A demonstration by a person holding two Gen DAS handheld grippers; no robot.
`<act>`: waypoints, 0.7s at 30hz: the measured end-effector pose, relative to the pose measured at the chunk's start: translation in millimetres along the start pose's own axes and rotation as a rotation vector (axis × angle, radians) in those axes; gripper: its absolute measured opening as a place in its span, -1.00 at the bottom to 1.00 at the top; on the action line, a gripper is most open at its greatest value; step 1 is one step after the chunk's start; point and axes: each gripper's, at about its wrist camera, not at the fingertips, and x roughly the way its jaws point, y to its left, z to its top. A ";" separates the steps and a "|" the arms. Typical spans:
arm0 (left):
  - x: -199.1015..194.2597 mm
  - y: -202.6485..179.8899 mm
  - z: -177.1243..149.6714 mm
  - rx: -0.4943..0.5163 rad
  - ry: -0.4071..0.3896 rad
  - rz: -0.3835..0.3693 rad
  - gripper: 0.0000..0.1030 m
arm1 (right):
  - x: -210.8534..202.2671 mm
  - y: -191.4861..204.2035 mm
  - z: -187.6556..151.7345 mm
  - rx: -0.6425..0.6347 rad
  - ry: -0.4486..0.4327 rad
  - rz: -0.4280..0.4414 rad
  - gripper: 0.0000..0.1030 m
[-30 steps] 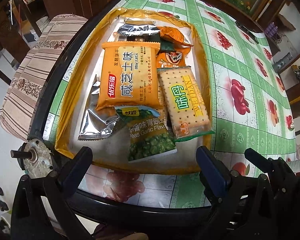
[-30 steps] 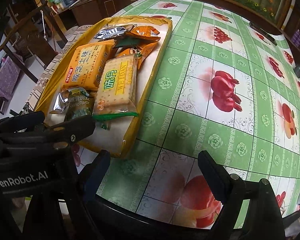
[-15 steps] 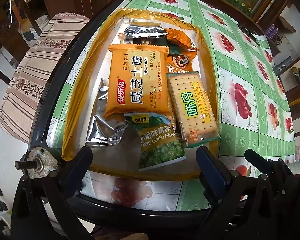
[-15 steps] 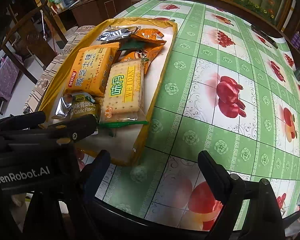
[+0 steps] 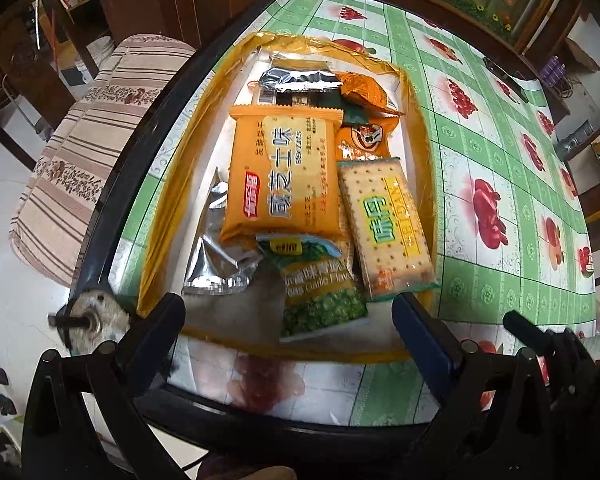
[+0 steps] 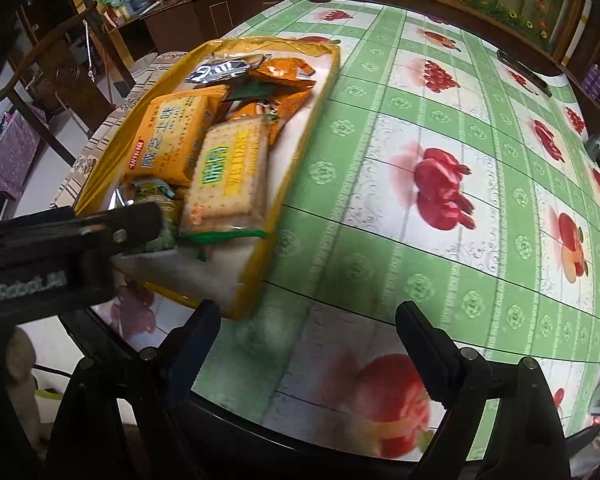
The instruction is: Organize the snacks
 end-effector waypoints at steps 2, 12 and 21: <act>-2.1 -2.0 -6.6 -0.010 0.010 0.010 1.00 | -1.1 -6.8 -0.7 -0.005 -0.001 0.011 0.76; -9.8 -28.7 -34.1 -0.139 0.032 0.063 1.00 | -6.5 -37.0 -1.4 -0.118 -0.001 0.081 0.76; -25.5 -38.3 -44.6 -0.221 -0.062 0.199 1.00 | -27.8 -32.7 2.6 -0.301 -0.121 0.162 0.76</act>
